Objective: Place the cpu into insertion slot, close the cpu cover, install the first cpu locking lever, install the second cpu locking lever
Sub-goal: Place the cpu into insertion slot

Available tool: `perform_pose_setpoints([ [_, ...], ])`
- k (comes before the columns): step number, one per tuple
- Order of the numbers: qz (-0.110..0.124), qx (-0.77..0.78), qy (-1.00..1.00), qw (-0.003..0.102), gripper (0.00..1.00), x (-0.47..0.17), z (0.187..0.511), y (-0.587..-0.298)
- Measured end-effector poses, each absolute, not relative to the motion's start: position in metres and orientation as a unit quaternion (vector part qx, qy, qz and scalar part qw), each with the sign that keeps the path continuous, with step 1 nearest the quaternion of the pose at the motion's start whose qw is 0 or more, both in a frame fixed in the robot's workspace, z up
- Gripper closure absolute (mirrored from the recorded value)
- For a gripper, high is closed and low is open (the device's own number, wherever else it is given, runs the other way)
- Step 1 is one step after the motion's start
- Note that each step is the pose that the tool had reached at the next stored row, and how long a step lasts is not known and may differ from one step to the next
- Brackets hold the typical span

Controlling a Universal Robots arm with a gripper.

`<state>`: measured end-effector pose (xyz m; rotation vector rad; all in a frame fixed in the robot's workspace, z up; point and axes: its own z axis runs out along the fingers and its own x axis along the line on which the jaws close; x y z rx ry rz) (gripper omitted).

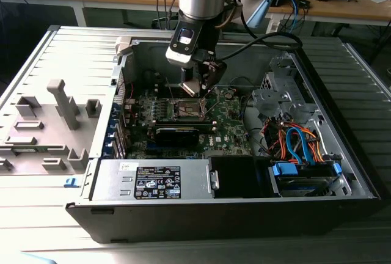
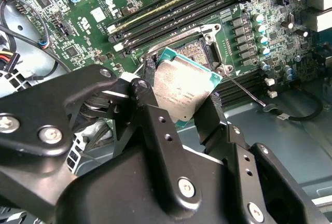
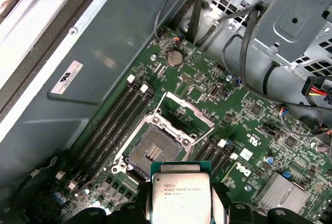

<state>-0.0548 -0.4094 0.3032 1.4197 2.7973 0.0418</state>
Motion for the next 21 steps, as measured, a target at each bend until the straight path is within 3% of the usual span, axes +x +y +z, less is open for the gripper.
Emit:
perform_pose_setpoints([
  [21,0.013,0.494,0.869,0.003,0.45,-0.0548,0.3011,-0.4094],
])
